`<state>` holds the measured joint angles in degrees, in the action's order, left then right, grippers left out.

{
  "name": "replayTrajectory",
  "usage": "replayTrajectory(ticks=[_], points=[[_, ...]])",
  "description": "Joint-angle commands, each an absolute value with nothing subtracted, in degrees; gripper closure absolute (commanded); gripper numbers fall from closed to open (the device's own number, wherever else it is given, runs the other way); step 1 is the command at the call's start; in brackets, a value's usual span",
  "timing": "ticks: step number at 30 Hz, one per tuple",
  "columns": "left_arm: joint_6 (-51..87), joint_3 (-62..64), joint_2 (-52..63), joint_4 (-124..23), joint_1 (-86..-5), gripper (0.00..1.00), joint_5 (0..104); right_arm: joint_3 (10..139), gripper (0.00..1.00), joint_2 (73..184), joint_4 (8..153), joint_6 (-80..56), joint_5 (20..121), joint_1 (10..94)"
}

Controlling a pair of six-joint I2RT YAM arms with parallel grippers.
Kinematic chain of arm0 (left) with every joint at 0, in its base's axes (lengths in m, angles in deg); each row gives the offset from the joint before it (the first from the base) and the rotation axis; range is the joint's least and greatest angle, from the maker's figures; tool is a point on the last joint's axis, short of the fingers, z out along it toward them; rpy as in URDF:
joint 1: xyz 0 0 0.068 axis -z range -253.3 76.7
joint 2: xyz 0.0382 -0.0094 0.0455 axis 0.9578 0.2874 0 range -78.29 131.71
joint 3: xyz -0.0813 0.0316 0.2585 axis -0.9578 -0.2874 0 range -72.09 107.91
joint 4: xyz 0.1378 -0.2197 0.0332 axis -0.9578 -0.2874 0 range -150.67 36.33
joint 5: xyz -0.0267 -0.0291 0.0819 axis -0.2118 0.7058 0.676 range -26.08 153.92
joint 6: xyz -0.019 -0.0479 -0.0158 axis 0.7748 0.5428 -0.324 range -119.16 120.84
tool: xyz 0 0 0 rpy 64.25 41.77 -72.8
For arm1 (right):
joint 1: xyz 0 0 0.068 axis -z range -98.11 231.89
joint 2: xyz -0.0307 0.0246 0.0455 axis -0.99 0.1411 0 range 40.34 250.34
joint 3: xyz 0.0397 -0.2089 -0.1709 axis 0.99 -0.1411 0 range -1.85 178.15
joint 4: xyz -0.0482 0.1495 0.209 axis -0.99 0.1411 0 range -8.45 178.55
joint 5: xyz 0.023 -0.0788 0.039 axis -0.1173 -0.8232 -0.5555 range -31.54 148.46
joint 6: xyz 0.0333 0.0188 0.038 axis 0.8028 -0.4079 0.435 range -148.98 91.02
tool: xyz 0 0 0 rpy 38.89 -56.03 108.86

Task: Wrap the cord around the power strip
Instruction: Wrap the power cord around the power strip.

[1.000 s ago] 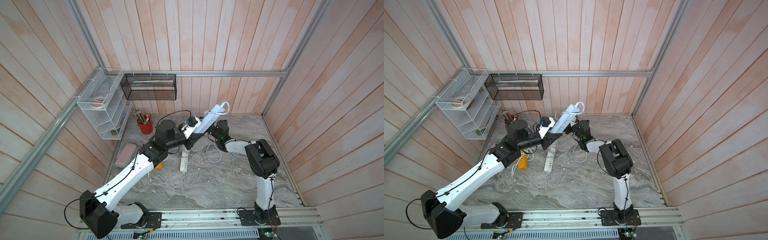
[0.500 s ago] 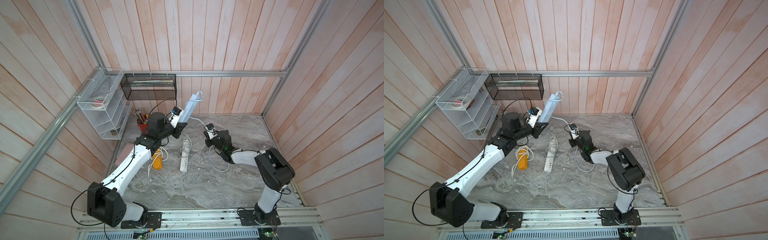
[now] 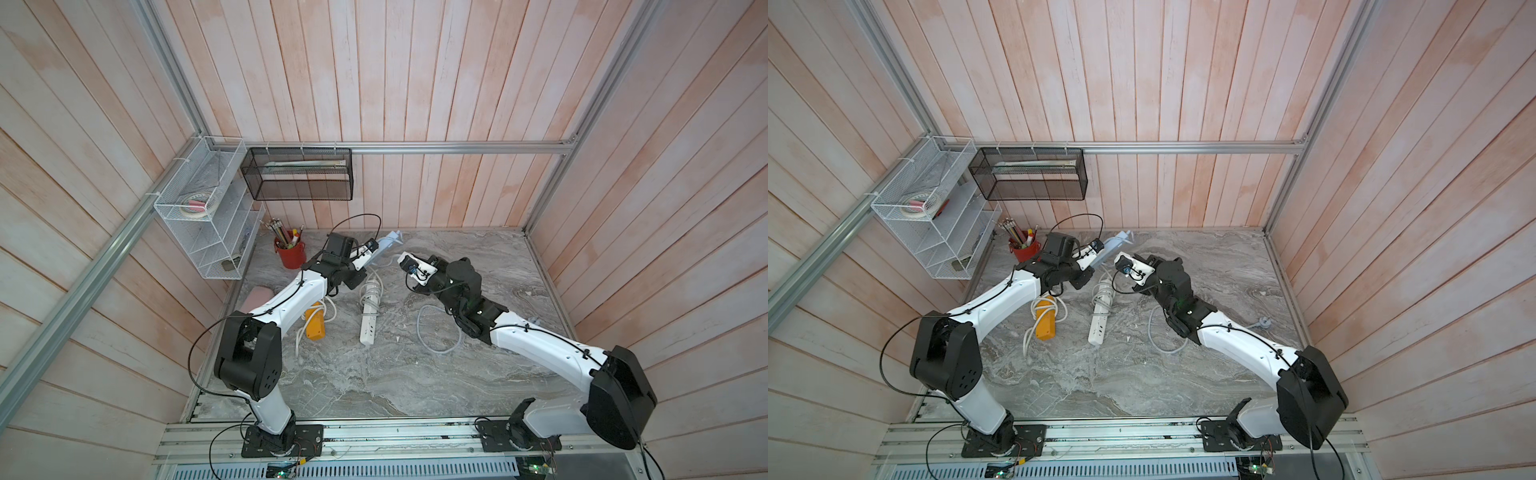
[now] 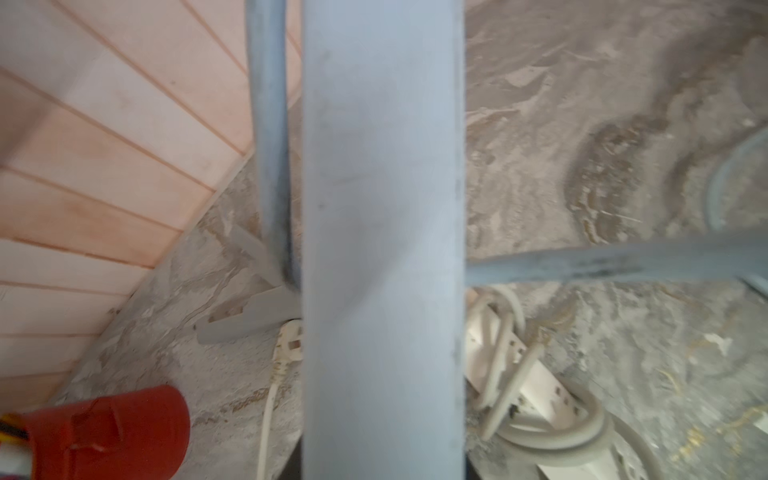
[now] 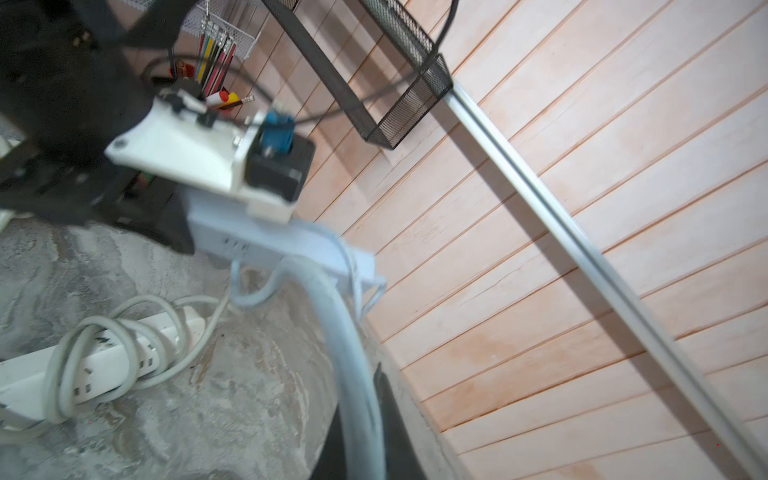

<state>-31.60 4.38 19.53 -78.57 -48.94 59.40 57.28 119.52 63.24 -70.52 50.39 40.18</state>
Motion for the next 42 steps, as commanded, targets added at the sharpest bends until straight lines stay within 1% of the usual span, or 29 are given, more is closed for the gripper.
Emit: replayTrajectory(ticks=[1,4,7,8,11,13,16,18,19,20,21,23,24,28,32,36,39,40,42], points=[[-38.31,4.46,17.06,-84.24,-46.31,1.00,55.11,67.68,1.00,120.90,72.85,-72.44,59.60,43.41],[-41.59,1.49,13.66,-86.58,-44.60,1.00,49.68,77.05,1.00,125.90,82.89,-73.01,64.30,48.08],[-43.62,-1.78,9.37,-87.67,-41.98,1.00,41.93,84.39,1.00,131.56,91.89,-74.31,68.66,53.19],[-44.06,-2.99,7.73,-87.45,-40.52,1.00,39.37,86.87,1.00,133.39,94.41,-74.29,71.16,55.35],[-42.71,-3.53,4.60,-86.70,-38.01,1.00,31.17,92.50,1.00,139.15,97.35,-70.05,83.13,61.89],[-40.97,-2.64,2.74,-85.75,-37.87,1.00,24.98,94.11,1.00,142.44,96.35,-66.03,91.18,64.53],[-36.17,-3.28,-0.78,-79.22,-37.87,1.00,20.45,91.33,0.99,145.65,89.32,-59.20,97.11,65.45],[-33.32,-2.87,-2.27,-76.19,-38.01,1.00,20.68,86.07,0.94,146.38,80.31,-52.96,99.23,65.38],[-32.33,-2.75,-2.83,-75.10,-38.00,1.00,21.01,83.10,0.89,146.51,76.31,-50.09,100.05,65.37],[-31.27,-2.58,-3.38,-74.07,-38.13,1.00,21.11,79.67,0.83,146.52,69.70,-46.25,100.15,65.22],[-29.94,-2.46,-3.73,-72.96,-38.37,1.00,21.45,76.29,0.79,146.51,63.75,-41.69,100.12,65.13],[-27.65,-2.32,-3.95,-71.21,-38.90,1.00,22.70,71.71,0.69,146.68,55.50,-35.71,98.71,64.58],[-26.62,-2.15,-3.89,-70.67,-39.11,1.00,23.84,69.26,0.65,146.63,52.23,-33.66,97.28,64.22],[-23.40,-2.13,-3.74,-68.95,-40.10,1.00,25.19,62.58,0.53,146.78,44.30,-30.75,90.97,63.09],[-20.84,-1.69,-4.09,-67.54,-41.05,1.00,26.52,58.93,0.45,147.79,44.32,-32.28,83.39,63.04],[-17.60,-1.57,-4.57,-65.38,-42.94,1.00,26.47,57.39,0.40,149.02,46.77,-34.04,81.04,62.75],[-15.08,-1.85,-4.46,-63.29,-43.96,1.00,26.65,56.29,0.40,149.32,47.31,-34.77,78.68,62.10],[-14.24,-1.92,-4.30,-62.64,-44.25,1.00,27.01,56.09,0.41,149.50,47.67,-34.99,77.47,61.74],[-12.50,-2.37,-4.11,-60.87,-44.89,1.00,29.04,55.86,0.51,149.69,49.16,-35.20,75.82,61.28]])
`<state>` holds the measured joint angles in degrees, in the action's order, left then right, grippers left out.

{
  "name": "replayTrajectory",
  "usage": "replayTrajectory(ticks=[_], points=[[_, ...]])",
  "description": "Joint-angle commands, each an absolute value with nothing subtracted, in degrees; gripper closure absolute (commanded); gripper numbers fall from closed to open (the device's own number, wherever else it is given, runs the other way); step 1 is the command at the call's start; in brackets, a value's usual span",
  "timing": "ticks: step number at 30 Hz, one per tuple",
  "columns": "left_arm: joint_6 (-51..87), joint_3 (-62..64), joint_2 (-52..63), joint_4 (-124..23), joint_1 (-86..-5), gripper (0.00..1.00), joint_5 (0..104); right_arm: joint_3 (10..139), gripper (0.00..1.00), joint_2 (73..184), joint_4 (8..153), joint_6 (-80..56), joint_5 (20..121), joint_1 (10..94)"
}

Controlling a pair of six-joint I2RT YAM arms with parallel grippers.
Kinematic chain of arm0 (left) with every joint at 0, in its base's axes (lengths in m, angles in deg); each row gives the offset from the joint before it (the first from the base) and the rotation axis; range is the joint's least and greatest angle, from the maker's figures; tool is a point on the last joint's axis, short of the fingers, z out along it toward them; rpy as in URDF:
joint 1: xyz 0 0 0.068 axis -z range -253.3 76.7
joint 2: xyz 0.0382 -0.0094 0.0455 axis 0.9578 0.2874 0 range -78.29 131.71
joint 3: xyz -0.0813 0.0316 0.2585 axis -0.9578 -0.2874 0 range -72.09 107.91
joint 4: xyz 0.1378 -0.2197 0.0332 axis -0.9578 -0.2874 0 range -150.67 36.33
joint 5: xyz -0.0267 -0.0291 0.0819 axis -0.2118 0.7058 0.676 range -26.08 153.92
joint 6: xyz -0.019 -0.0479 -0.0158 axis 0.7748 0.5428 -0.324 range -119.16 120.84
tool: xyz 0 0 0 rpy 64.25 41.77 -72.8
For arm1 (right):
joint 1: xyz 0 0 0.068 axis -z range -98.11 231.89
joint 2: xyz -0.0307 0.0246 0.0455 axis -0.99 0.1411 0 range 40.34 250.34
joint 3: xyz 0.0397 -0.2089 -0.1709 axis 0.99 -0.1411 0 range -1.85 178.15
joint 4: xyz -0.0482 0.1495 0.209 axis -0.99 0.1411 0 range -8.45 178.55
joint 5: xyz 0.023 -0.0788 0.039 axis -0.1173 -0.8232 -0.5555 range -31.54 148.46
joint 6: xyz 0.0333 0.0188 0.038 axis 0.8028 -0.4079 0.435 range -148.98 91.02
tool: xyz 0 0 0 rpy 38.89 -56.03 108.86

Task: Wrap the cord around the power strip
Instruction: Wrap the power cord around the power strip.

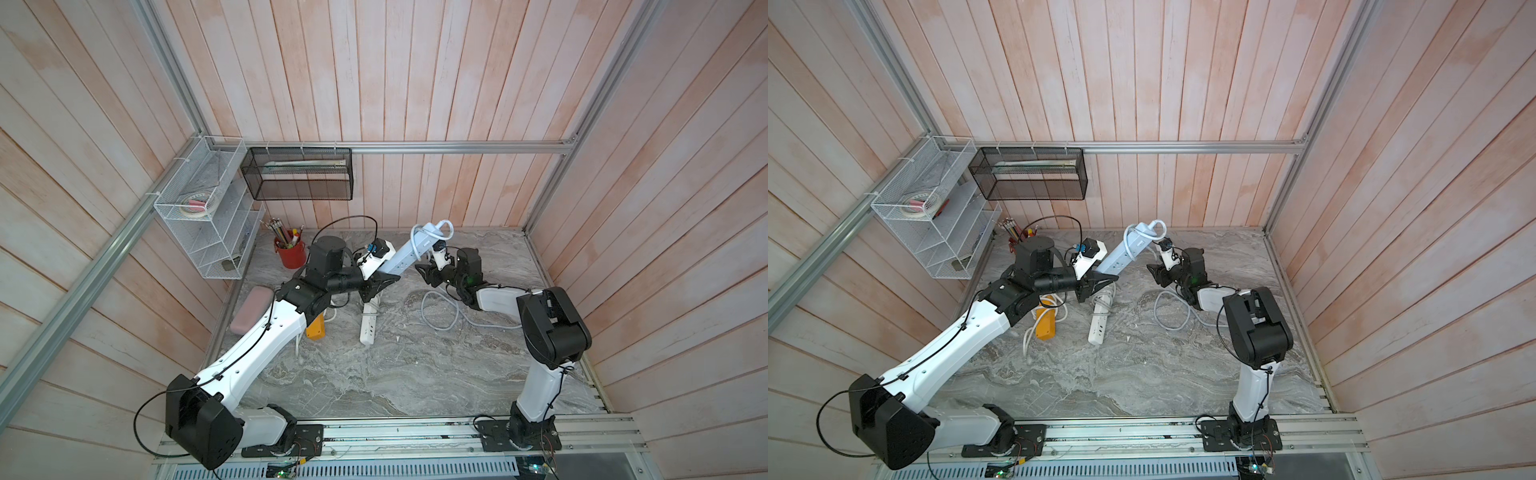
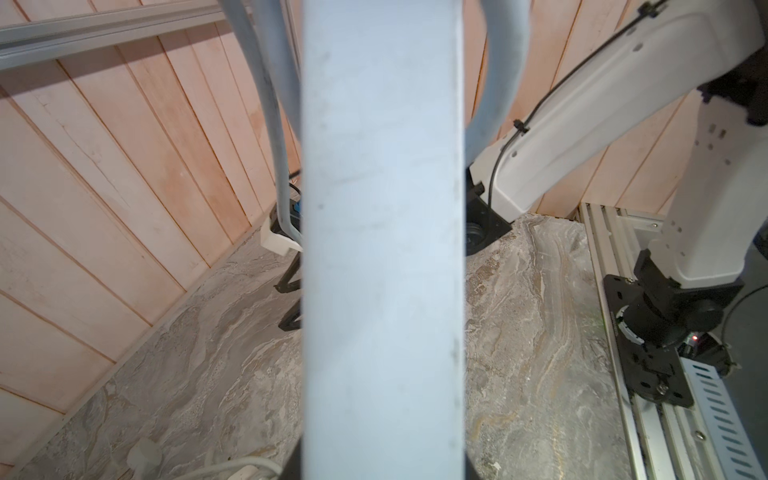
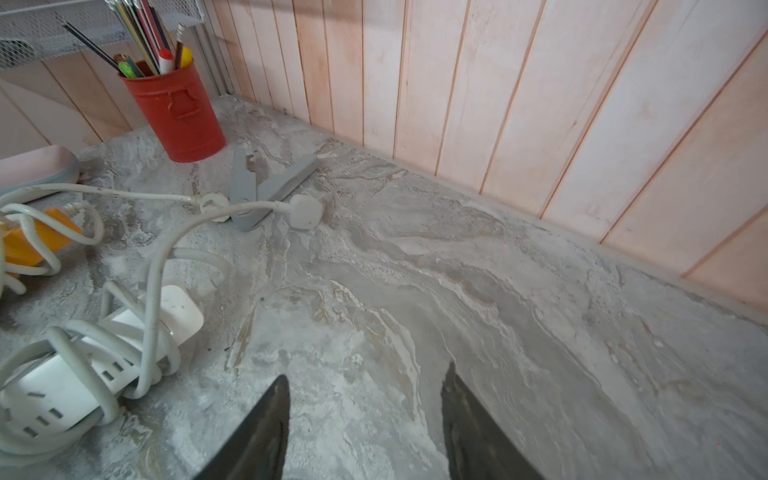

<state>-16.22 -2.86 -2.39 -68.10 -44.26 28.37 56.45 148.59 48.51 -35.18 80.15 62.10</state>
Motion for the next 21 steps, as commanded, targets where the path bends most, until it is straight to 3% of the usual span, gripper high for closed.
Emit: replayTrajectory(ticks=[1,3,6,12,14,18,21], points=[[-11.12,-2.65,-4.02,-59.73,-45.39,1.00,31.11,55.50,0.63,149.40,50.05,-35.22,75.12,60.86],[-7.29,-3.04,-3.70,-57.61,-47.56,1.00,35.25,53.59,0.81,147.91,50.61,-34.65,73.71,59.81],[1.00,-3.62,-3.07,-54.27,-53.22,1.00,39.61,48.63,0.99,143.60,50.19,-35.84,69.20,56.62],[7.83,-0.19,2.31,-57.49,-62.12,1.00,42.75,44.57,1.00,135.55,60.64,-48.71,58.60,47.30],[2.32,2.89,5.20,-62.66,-62.65,1.00,46.51,45.42,1.00,132.92,66.22,-51.96,50.92,44.40],[-9.78,5.29,10.10,-71.27,-62.74,1.00,61.59,45.41,1.00,124.76,71.76,-57.20,45.98,42.66],[-14.87,5.61,13.02,-75.51,-61.98,1.00,66.12,46.41,1.00,118.19,73.19,-61.82,44.56,41.27]])
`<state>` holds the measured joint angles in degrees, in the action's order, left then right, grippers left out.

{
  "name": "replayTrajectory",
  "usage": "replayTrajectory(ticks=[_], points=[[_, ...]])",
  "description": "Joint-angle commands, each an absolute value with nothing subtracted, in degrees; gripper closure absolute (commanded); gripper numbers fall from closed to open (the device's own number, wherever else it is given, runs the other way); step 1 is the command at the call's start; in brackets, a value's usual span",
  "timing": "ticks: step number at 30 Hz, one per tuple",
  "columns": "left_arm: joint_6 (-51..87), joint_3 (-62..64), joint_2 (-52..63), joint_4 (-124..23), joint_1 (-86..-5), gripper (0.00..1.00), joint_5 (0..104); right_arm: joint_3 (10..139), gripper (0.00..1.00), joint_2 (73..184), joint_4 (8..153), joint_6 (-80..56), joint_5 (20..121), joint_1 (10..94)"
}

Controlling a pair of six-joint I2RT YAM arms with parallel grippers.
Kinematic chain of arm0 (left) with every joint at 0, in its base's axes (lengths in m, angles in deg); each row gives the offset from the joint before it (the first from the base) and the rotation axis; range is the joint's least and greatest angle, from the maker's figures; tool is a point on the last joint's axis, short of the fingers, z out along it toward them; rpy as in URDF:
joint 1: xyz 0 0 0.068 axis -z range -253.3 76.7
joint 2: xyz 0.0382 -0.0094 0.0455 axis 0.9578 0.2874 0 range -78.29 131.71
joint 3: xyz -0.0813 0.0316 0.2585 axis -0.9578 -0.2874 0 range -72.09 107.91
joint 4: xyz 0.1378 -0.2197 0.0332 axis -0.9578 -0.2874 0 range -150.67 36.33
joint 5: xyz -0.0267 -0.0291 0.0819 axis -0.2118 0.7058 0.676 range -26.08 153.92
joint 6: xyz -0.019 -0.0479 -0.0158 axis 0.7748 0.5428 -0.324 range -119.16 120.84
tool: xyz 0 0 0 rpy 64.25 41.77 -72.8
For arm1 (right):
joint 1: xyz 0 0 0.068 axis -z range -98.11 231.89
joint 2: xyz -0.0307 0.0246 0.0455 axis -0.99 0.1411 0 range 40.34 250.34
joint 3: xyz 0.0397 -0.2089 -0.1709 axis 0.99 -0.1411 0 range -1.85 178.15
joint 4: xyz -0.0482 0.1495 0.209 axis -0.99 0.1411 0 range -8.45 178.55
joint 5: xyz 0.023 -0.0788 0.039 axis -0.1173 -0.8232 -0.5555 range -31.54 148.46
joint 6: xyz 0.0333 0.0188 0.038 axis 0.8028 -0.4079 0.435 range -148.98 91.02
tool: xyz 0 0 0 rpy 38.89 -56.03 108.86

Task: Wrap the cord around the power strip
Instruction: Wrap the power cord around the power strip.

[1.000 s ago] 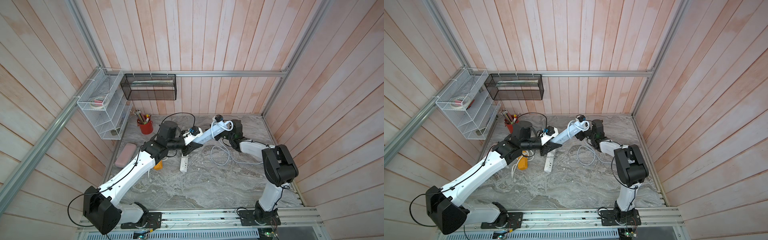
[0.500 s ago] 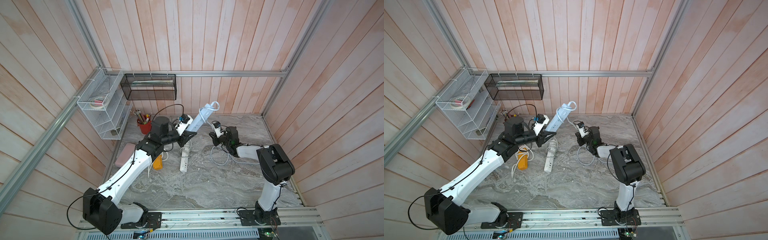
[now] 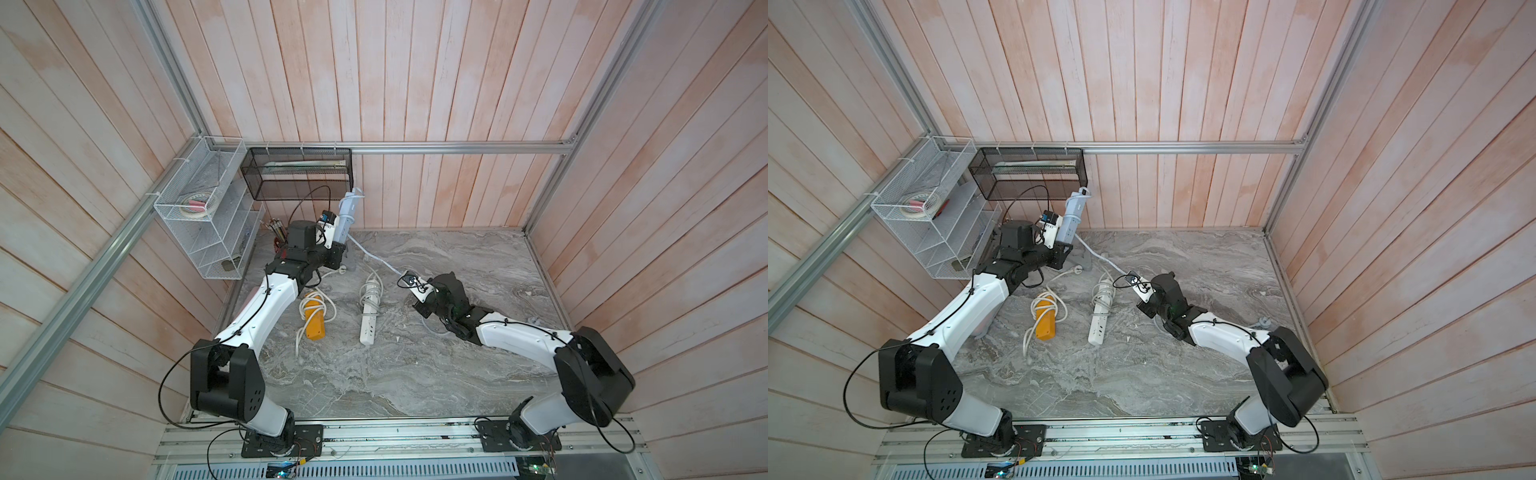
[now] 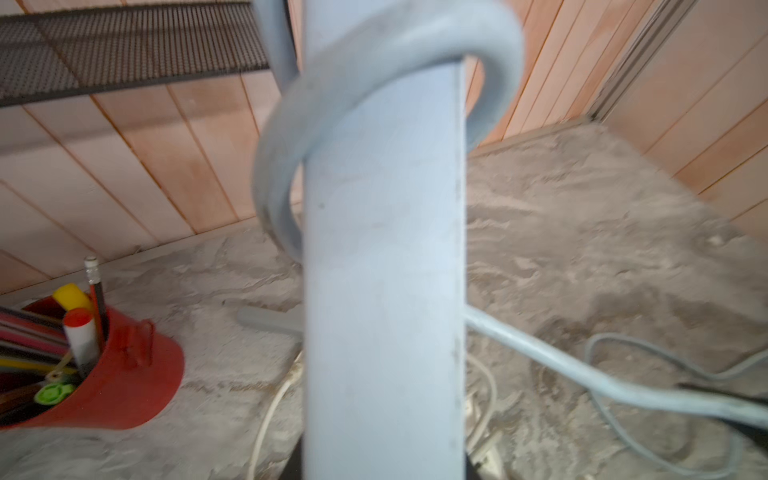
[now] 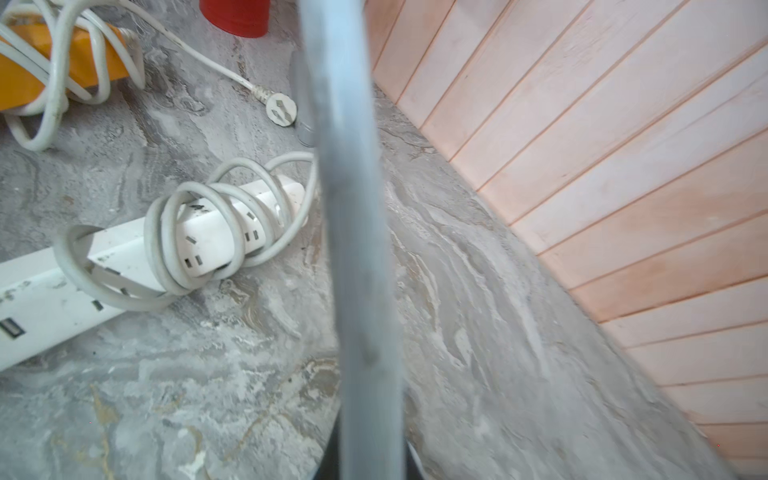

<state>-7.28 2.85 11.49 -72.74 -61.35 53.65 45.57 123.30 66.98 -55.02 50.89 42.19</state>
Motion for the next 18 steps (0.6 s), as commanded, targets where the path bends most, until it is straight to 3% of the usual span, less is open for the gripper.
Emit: replayTrajectory(ticks=[1,5,10,18], points=[[-16.61,5.60,13.89,-76.52,-61.05,1.00,67.01,47.09,1.00,116.05,73.08,-64.10,44.91,40.59],[-24.27,6.75,17.86,-81.26,-54.09,1.00,67.30,53.61,1.00,111.63,73.60,-69.30,50.47,39.44],[-32.03,7.14,19.23,-87.28,-45.32,1.00,58.32,65.13,1.00,115.87,77.03,-73.73,54.65,41.03],[-42.72,-1.37,11.87,-89.80,-34.92,1.00,40.41,83.45,1.00,128.61,89.60,-69.64,74.65,54.80]])
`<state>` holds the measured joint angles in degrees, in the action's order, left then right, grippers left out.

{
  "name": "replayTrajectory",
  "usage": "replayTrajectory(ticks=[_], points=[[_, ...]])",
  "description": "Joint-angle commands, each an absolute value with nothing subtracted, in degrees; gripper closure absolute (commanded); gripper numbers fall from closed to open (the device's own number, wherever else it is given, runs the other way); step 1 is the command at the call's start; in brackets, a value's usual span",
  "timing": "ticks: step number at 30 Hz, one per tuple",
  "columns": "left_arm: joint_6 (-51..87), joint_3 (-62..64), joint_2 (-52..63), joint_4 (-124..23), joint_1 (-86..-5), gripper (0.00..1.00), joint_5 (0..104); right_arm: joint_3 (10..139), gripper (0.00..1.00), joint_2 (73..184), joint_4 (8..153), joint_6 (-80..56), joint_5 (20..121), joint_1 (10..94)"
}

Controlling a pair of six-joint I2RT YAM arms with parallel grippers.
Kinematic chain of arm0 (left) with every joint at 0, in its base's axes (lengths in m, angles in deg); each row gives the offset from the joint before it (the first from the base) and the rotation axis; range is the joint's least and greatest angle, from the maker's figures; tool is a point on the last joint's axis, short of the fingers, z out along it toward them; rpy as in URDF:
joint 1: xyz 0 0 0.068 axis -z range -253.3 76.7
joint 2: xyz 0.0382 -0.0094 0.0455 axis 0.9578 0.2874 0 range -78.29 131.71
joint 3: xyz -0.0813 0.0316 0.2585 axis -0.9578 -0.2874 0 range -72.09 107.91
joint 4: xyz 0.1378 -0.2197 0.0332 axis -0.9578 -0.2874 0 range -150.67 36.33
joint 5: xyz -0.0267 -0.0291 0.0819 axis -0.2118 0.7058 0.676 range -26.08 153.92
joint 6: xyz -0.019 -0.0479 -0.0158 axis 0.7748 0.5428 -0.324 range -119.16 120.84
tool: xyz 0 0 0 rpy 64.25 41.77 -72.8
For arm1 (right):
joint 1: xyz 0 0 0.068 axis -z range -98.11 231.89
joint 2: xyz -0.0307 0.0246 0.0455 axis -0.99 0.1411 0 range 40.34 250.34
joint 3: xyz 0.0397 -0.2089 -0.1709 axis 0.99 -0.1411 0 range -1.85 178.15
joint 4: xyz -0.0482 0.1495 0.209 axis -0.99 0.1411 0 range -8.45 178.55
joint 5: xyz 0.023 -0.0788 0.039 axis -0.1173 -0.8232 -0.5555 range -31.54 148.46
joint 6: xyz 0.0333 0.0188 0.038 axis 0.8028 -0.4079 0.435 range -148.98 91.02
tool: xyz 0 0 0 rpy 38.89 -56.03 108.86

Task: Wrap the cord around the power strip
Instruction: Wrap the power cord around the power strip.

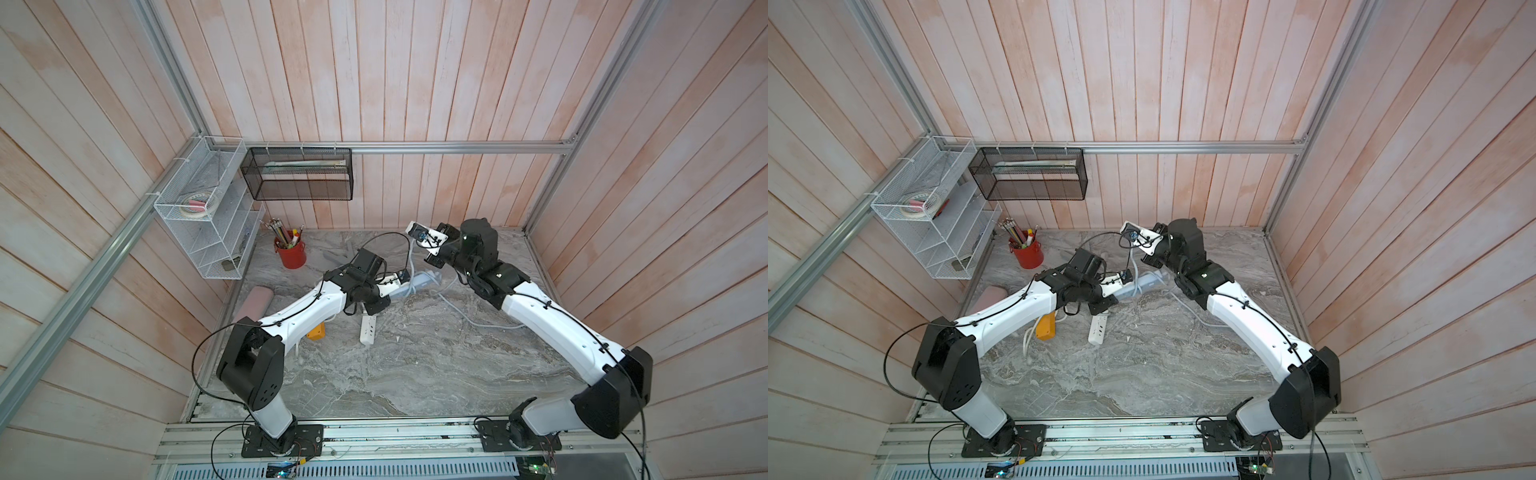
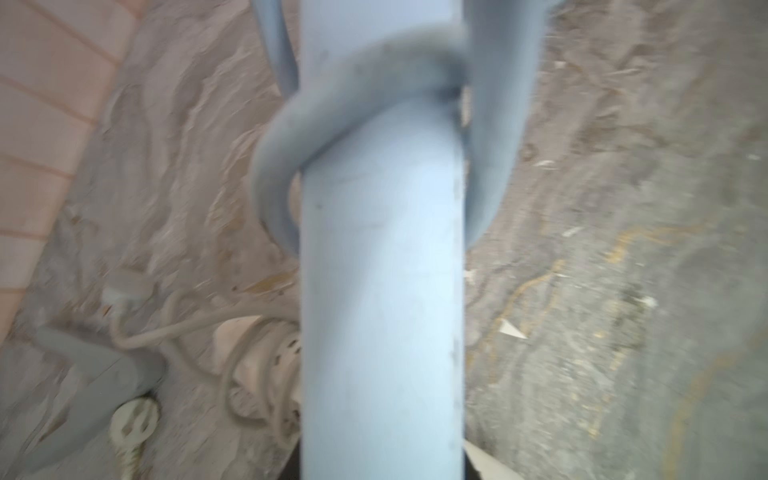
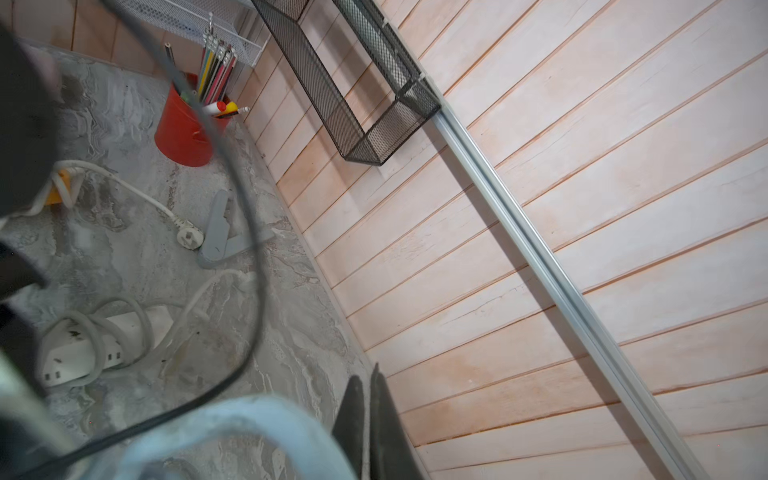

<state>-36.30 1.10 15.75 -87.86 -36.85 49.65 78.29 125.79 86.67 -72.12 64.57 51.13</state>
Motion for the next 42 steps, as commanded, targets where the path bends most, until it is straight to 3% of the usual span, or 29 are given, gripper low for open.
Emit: replayTrajectory(ticks=[1,5,10,16,20,29,37,42], points=[[-42.73,-2.06,10.88,-89.11,-33.37,1.00,38.70,85.61,1.00,130.46,91.20,-69.43,77.69,56.18],[-41.16,-1.47,8.21,-88.12,-29.11,1.00,30.81,91.88,1.00,139.48,94.65,-65.83,90.05,61.42],[-36.01,-3.73,1.48,-80.75,-31.24,1.00,24.54,87.21,1.00,146.20,86.43,-58.73,95.18,63.08],[-26.29,-6.74,-4.40,-71.04,-37.19,1.00,21.21,74.01,0.76,146.34,67.80,-46.01,98.18,63.63],[-20.90,-7.05,-3.85,-67.09,-37.78,1.00,27.52,66.56,0.61,144.84,58.74,-38.27,94.18,63.62],[-11.10,-10.55,-5.45,-59.49,-38.74,1.00,33.19,58.63,0.46,143.62,61.19,-35.33,79.71,63.69],[-5.40,-11.97,-7.48,-56.08,-40.89,1.00,35.18,55.55,0.45,146.00,61.42,-30.45,76.54,61.11],[-4.58,-9.65,-6.51,-57.96,-42.87,1.00,38.35,60.71,0.55,150.80,67.03,-31.25,72.56,58.68]])
